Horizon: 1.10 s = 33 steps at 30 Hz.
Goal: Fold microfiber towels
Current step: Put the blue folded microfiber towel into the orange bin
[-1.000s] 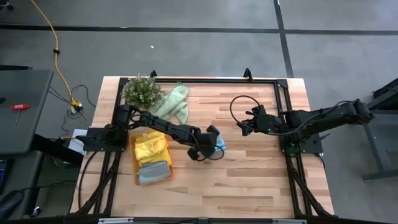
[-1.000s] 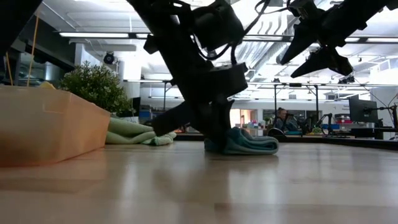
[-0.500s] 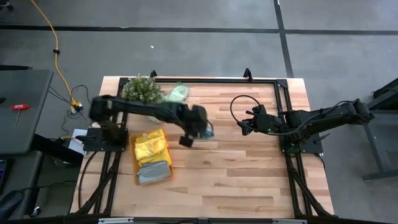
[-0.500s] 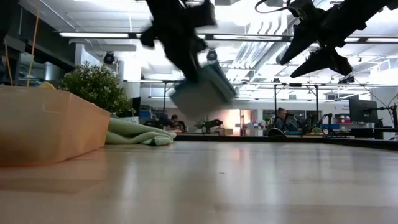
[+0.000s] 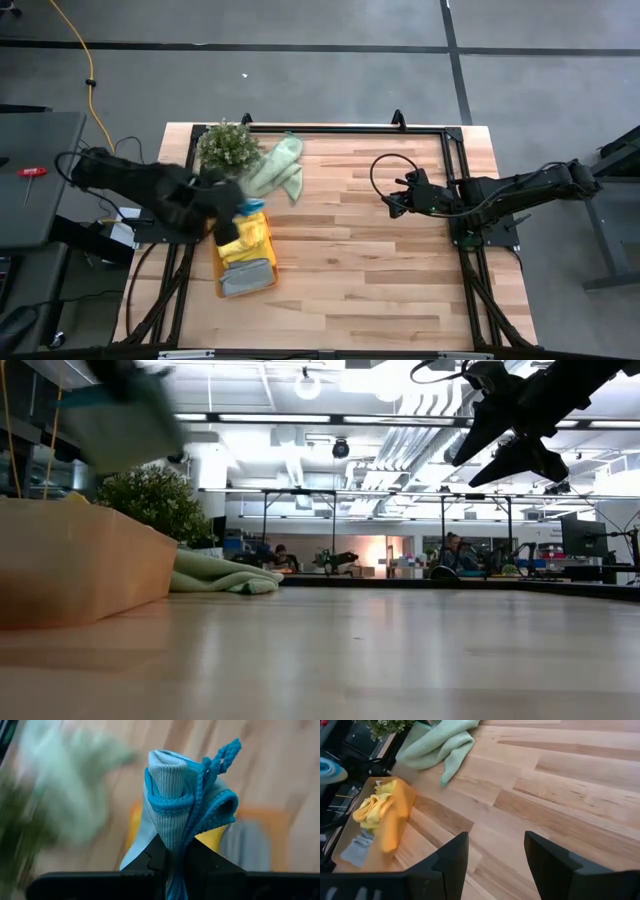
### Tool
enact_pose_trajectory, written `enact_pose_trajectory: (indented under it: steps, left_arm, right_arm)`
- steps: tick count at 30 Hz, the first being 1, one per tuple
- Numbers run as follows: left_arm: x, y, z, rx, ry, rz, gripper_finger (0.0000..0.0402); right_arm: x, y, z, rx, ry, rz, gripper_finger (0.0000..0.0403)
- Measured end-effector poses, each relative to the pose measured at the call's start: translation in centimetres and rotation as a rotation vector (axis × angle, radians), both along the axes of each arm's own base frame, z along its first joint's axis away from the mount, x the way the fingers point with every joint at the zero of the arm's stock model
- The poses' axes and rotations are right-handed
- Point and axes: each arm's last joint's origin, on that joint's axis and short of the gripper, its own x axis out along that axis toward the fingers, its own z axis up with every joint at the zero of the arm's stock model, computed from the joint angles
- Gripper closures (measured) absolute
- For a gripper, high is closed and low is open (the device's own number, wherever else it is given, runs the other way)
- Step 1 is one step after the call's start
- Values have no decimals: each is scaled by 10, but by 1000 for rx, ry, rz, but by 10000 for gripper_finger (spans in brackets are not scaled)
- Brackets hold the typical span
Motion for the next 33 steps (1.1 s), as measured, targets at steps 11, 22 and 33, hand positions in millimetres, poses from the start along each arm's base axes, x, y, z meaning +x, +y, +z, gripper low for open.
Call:
enact_pose_trajectory:
  steps: [11,22,33]
  left_arm:
    - [-24,-15,-51,92,282,232,380]
    - [13,-35,-119,1,375,211,380]
    - [30,-53,-150,79,492,48,298]
  right_arm:
    - [0,-1,0,-21,0,-25,217]
    - [-1,-1,0,-22,6,-25,217]
    - [-1,-1,-1,-22,15,-25,217]
